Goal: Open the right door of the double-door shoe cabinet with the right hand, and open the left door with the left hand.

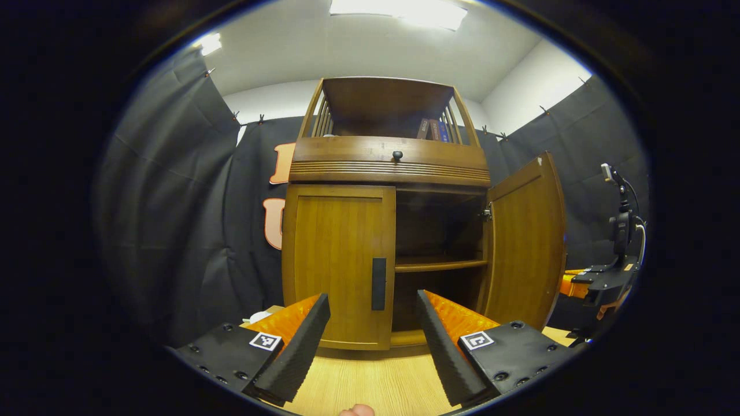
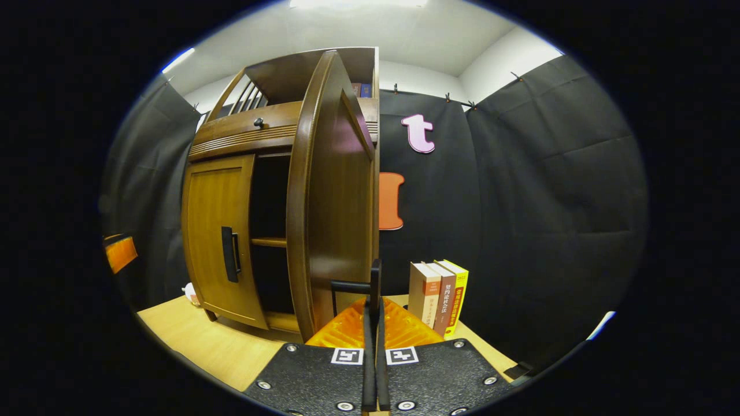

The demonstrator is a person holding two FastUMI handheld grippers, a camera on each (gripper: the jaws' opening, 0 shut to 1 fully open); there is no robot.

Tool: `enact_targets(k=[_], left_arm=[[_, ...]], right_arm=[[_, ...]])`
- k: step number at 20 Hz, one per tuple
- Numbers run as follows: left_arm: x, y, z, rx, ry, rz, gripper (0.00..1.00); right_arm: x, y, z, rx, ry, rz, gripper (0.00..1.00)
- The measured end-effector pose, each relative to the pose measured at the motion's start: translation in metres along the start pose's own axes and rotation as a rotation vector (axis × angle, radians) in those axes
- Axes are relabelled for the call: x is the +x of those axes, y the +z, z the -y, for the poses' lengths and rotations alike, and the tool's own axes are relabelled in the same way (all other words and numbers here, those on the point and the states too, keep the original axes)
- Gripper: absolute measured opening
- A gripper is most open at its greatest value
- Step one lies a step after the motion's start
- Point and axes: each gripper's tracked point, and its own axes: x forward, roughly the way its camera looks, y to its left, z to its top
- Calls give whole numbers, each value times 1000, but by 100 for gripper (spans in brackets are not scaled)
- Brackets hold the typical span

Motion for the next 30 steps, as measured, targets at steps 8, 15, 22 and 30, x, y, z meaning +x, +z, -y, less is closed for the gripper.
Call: enact_targets(k=[8, 15, 22, 30], left_arm=[[2, -2, 2, 12, 6, -8, 96], [0, -5, 9, 19, 3, -19, 97], [-2, -1, 16, 26, -4, -15, 97], [-4, -2, 19, 7, -6, -16, 96]], right_arm=[[3, 0, 19, 25, 86, 18, 0], [10, -3, 44, 40, 170, 20, 0], [13, -3, 61, 44, 243, 21, 0], [12, -2, 63, 47, 240, 26, 4]])
